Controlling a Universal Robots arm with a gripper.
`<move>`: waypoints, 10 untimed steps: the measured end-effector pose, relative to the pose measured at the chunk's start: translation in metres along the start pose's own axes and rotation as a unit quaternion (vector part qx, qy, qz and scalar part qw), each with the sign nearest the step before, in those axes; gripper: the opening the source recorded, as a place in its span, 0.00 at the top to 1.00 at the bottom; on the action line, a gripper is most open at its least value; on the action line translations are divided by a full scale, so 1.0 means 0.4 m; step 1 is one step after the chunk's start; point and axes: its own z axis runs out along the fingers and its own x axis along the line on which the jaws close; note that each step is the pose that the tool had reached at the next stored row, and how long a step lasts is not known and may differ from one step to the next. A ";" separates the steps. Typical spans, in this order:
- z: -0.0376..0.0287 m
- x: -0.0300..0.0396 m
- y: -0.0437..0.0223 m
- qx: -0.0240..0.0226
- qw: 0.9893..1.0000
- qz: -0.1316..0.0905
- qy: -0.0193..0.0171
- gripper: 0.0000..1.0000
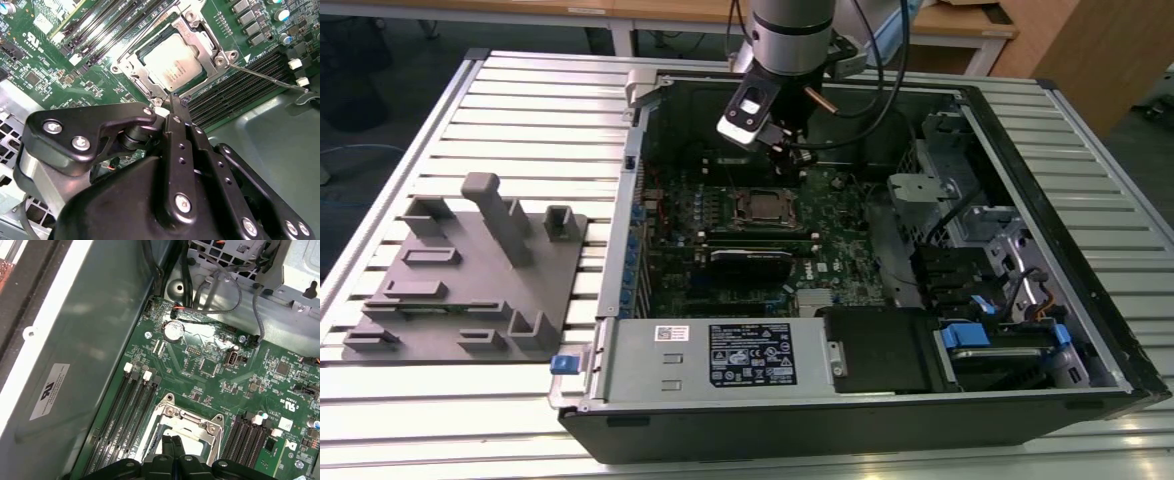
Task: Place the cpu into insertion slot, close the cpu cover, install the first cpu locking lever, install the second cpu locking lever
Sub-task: 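Close the cpu cover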
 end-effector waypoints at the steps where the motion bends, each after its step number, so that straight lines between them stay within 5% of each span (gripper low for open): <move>1: 0.000 0.000 0.000 0.000 1.000 0.000 0.000 0.90; 10: 0.000 0.000 0.000 0.000 1.000 -0.010 0.001 0.90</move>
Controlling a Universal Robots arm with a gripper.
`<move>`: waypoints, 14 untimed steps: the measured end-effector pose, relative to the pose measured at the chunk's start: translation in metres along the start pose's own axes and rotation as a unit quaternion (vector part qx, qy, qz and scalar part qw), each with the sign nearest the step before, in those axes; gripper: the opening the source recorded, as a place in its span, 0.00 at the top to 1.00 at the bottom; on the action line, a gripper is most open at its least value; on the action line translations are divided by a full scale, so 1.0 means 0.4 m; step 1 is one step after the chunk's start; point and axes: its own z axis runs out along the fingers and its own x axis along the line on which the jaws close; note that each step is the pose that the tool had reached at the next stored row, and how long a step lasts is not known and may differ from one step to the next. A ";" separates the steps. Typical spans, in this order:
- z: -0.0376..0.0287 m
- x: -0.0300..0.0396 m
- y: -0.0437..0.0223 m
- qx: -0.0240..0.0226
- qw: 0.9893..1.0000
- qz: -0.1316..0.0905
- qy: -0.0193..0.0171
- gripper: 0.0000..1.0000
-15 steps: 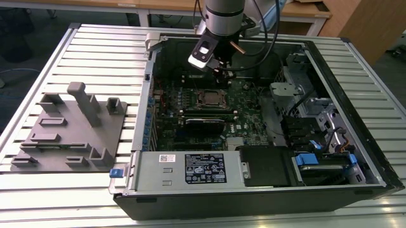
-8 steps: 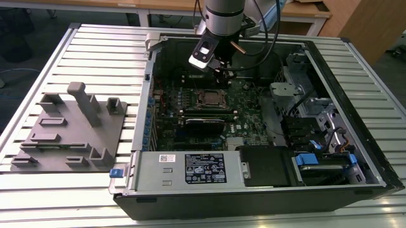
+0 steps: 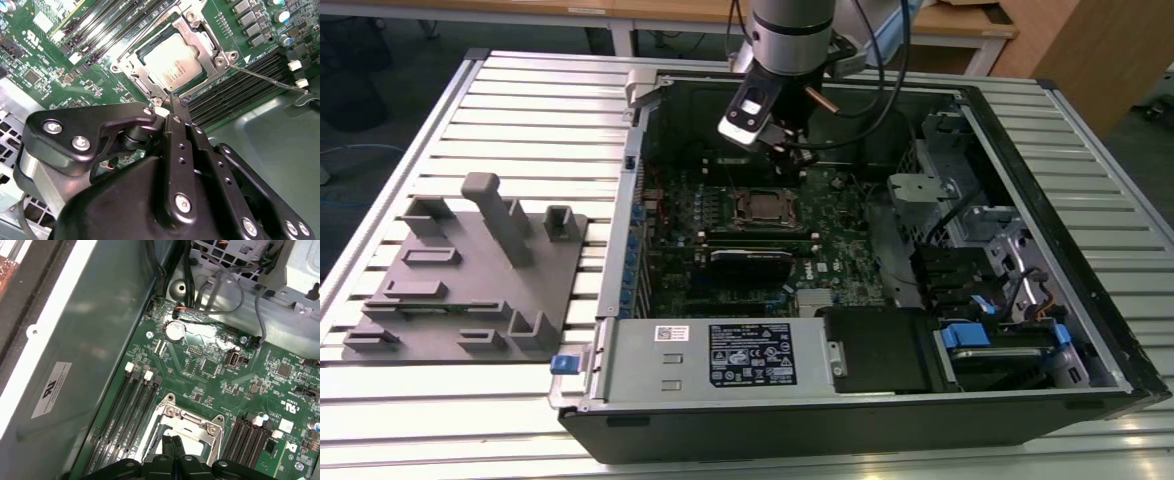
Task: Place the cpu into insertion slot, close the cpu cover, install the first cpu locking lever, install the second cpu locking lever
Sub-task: 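Close the cpu cover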
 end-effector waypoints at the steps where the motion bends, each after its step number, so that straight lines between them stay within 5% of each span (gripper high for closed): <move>1: 0.000 0.000 0.000 0.000 1.000 -0.004 0.000 0.90; 9: 0.000 0.000 0.000 0.000 0.999 -0.038 0.003 0.90; 14: 0.000 0.000 0.000 0.000 0.999 -0.040 0.003 0.90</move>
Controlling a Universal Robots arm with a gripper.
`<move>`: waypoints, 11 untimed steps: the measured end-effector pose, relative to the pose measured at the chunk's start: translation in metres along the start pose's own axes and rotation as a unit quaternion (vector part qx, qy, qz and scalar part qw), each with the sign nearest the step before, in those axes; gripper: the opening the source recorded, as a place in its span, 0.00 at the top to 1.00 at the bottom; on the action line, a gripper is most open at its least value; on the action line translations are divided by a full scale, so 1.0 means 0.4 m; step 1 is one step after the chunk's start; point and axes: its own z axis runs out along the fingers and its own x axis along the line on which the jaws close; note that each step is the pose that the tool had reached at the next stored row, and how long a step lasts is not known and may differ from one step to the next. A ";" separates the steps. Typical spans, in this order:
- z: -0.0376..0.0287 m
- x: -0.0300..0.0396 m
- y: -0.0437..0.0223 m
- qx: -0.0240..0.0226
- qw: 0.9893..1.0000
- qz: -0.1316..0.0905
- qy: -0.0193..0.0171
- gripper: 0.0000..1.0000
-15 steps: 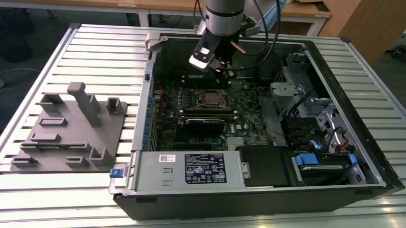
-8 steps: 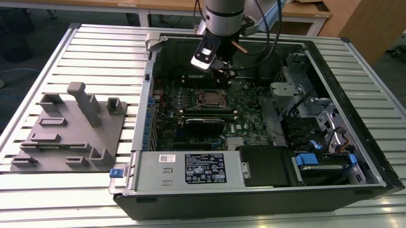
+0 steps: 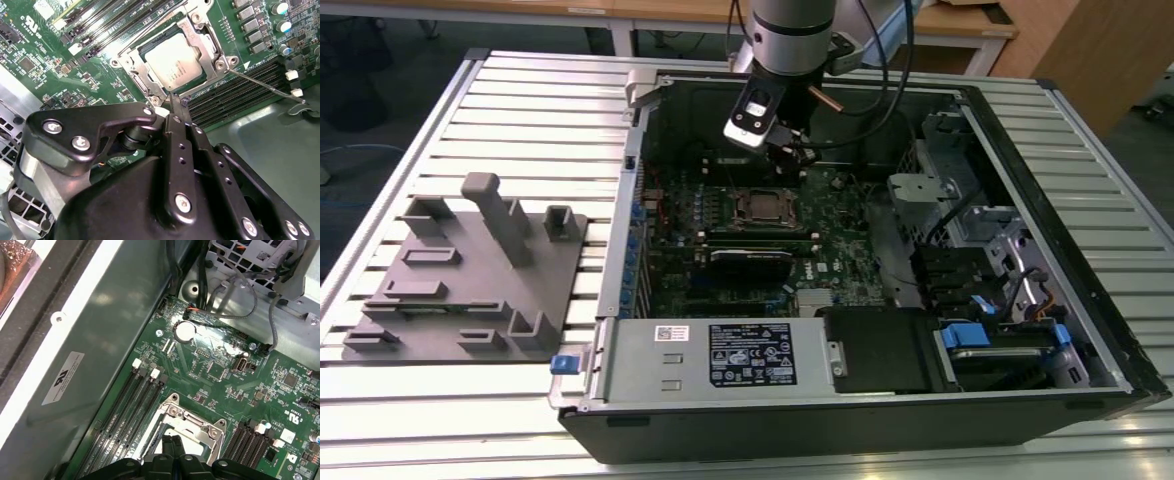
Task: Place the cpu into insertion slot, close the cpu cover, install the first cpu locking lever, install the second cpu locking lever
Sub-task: 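Close the cpu cover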
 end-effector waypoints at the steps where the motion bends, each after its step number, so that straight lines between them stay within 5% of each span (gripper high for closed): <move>1: 0.000 0.000 0.000 0.000 1.000 0.000 0.000 0.90; 11: 0.000 0.000 0.000 0.000 1.000 -0.019 0.002 0.90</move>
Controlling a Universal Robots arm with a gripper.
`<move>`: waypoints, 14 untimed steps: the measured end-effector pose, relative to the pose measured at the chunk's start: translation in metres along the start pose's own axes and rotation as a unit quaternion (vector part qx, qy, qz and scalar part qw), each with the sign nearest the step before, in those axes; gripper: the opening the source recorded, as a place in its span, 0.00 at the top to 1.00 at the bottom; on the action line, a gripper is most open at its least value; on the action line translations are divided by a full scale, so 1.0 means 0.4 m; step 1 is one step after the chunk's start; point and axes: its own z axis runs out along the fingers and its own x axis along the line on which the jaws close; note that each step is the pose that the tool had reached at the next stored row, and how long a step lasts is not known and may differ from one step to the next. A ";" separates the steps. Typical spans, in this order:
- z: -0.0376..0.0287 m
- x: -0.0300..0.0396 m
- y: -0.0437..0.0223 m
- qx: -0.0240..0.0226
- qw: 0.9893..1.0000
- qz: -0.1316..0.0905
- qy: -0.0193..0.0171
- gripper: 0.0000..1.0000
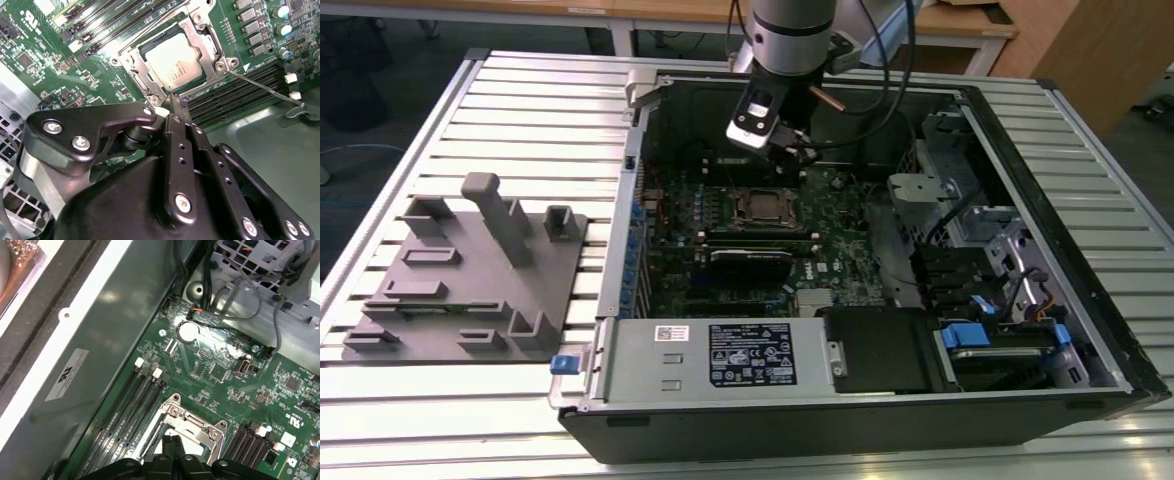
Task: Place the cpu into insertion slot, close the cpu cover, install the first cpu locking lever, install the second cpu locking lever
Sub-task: 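Close the cpu cover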
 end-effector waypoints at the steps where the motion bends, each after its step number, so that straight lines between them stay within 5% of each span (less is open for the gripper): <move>1: 0.000 0.000 0.000 0.000 1.000 -0.004 0.000 0.90; 8: 0.000 0.000 0.000 0.000 0.999 -0.036 0.003 0.90; 14: 0.001 0.000 0.000 0.000 0.999 -0.042 0.003 0.90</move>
